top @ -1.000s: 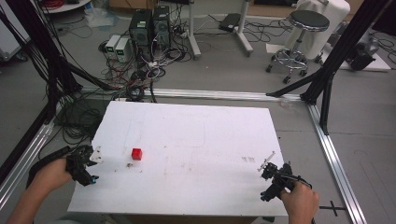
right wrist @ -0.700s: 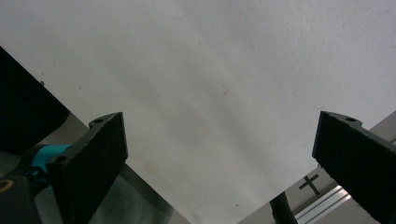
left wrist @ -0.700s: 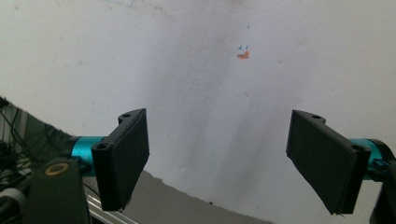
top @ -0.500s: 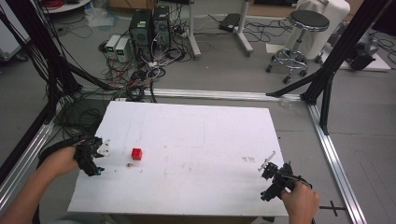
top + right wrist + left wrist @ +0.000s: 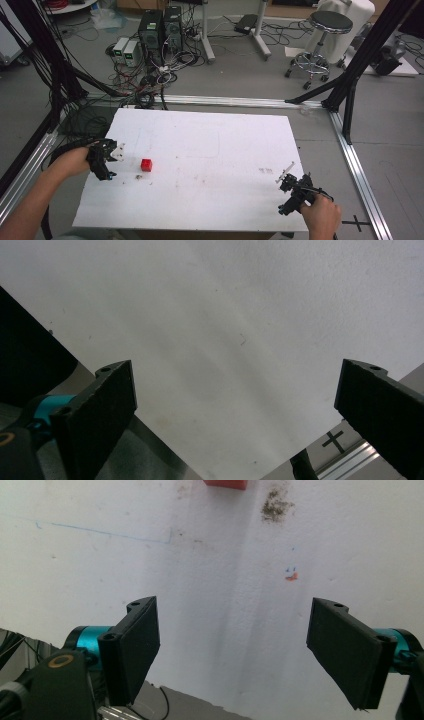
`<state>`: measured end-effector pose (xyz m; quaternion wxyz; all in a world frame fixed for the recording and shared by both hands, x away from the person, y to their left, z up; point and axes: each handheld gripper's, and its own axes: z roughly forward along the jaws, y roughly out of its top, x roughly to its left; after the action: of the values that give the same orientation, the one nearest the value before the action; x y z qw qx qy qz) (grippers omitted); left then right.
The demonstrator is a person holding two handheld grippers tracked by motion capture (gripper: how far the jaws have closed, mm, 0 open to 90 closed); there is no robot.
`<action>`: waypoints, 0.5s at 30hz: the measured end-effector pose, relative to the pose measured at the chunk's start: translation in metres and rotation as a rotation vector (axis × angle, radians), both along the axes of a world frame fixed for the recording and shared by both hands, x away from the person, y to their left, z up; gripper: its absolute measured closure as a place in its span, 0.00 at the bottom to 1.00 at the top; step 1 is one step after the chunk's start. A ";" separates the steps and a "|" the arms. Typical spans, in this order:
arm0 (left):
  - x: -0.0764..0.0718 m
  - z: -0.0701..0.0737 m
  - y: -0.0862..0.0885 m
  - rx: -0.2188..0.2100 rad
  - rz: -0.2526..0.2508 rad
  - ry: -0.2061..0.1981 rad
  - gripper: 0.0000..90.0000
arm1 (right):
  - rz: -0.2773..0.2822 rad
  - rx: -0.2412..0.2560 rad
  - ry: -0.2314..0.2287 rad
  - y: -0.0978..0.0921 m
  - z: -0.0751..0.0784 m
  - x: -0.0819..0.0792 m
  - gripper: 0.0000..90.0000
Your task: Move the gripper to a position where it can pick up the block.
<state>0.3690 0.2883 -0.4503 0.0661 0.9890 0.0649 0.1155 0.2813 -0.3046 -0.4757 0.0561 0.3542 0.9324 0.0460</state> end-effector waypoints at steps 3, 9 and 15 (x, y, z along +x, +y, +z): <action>0.005 0.001 -0.003 0.004 -0.011 -0.001 0.24 | 0.001 -0.001 0.004 0.001 0.000 0.000 0.03; 0.013 0.001 -0.010 0.014 -0.081 -0.003 0.24 | 0.002 -0.002 0.008 0.002 -0.001 0.001 0.03; 0.021 -0.004 -0.018 0.013 -0.111 0.013 0.24 | 0.009 -0.006 0.012 0.003 -0.002 0.001 0.03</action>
<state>0.3899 0.2703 -0.4545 0.0657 0.9922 0.0097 0.1058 0.2827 -0.3018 -0.4782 0.0511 0.3499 0.9345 0.0414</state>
